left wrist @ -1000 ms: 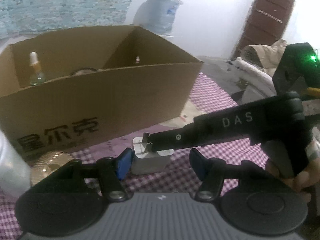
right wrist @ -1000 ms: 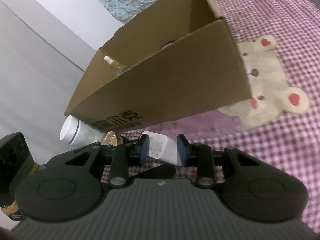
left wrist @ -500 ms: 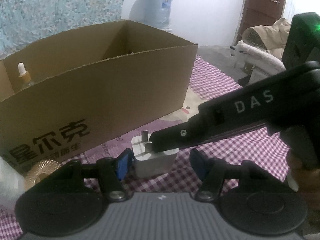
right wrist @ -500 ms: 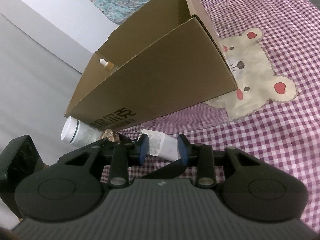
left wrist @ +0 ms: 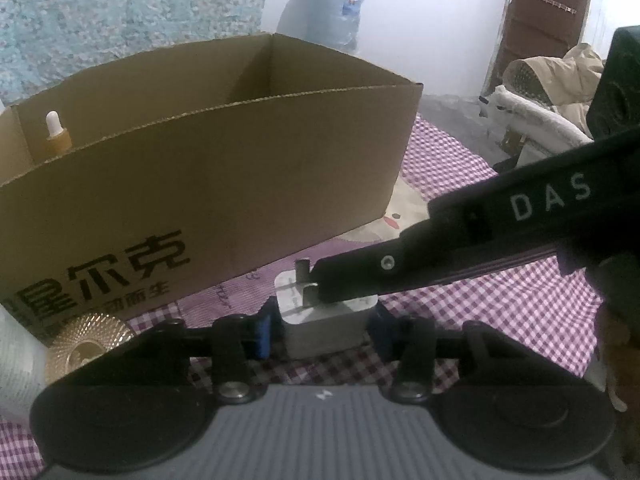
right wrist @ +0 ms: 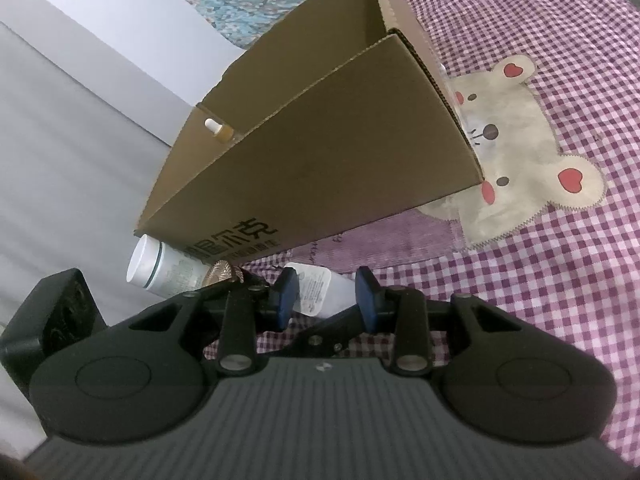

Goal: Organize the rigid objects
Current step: 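Lift the charger into the box and open the right gripper, then bring the right gripper to the gold-lidded jar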

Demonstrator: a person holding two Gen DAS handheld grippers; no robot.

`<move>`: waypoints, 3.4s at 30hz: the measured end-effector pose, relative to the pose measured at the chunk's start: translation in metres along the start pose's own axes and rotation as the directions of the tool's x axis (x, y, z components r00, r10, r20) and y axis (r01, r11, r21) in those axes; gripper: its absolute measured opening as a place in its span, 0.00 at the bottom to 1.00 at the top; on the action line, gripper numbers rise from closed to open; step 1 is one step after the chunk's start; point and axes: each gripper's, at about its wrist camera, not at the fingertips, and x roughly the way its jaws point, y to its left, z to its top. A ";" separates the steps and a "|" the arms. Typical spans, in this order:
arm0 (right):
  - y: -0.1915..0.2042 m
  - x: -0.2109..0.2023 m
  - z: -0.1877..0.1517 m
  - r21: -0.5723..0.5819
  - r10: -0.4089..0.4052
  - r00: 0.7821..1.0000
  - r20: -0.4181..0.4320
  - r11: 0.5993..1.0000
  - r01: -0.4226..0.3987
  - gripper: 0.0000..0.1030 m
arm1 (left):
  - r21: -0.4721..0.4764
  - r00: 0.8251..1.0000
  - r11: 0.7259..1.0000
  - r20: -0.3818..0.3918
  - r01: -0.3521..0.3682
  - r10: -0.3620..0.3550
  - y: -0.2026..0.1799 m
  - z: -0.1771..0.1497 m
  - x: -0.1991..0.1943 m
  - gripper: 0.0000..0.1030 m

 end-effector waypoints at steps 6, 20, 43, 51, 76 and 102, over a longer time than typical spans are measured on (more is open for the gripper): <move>0.010 -0.008 0.000 -0.018 0.000 1.000 0.016 1.000 0.000 0.31 | 0.013 0.999 1.000 0.032 -0.010 0.010 0.002 -0.004 -0.020 0.45; 0.083 -0.055 0.056 -0.245 0.117 0.984 0.137 0.966 -0.081 0.32 | 0.008 0.974 0.998 0.216 -0.070 0.067 0.015 0.068 -0.089 0.45; 0.051 0.057 0.156 -0.283 -0.040 0.986 -0.159 0.959 -0.006 0.32 | -0.243 0.996 0.970 -0.075 0.020 -0.039 0.085 0.107 0.035 0.43; 0.053 0.068 0.155 -0.297 -0.048 0.984 -0.170 0.955 -0.005 0.32 | -0.242 0.997 0.970 -0.065 0.034 -0.051 0.082 0.107 0.039 0.33; 0.019 -0.097 0.052 -0.092 0.199 0.970 0.140 0.978 -0.187 0.43 | -0.136 0.990 0.990 0.141 0.037 -0.018 0.041 0.004 -0.130 0.89; 0.064 0.074 0.020 -0.092 0.138 0.977 -0.166 0.984 -0.155 0.41 | -0.118 0.989 0.983 0.041 -0.138 0.144 0.039 -0.050 -0.051 0.84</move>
